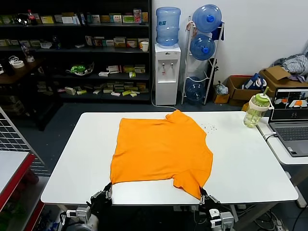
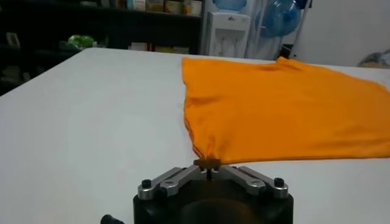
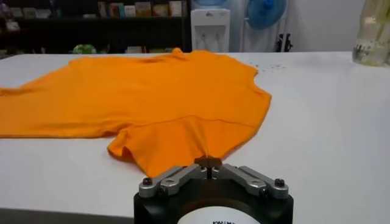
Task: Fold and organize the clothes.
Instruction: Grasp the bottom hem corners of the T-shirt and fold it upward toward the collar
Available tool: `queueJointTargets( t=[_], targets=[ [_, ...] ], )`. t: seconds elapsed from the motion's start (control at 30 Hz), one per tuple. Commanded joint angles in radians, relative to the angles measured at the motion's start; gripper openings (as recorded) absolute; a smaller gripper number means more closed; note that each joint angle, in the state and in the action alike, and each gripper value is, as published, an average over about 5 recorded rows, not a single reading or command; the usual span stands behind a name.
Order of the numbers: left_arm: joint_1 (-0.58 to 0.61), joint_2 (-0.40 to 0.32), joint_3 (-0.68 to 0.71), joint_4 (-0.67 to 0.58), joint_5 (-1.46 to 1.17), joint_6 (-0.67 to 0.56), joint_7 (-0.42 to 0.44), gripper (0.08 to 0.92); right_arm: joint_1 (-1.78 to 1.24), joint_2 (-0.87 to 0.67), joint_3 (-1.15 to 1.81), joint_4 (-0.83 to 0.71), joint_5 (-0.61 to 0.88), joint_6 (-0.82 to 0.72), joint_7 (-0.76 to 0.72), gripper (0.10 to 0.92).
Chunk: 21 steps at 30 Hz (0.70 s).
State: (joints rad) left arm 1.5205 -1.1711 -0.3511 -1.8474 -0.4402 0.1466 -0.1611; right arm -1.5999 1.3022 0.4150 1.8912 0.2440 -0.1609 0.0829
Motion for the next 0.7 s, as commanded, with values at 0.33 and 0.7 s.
queueJointTargets(
  t=[0.33,0.7],
  targets=[
    [0.222,0.097,-0.064,-0.248,-0.033,-0.007,-0.037,0.090,-0.358,-0.119,0.061,0.218,-0.006,0.120,0.016,0.124],
    [0.302,0.130,-0.066,-0.265,-0.012,-0.066,-0.012,0.090,-0.247,-0.121,0.066,0.202,0.022,0.228,0.054,0.124]
  ],
)
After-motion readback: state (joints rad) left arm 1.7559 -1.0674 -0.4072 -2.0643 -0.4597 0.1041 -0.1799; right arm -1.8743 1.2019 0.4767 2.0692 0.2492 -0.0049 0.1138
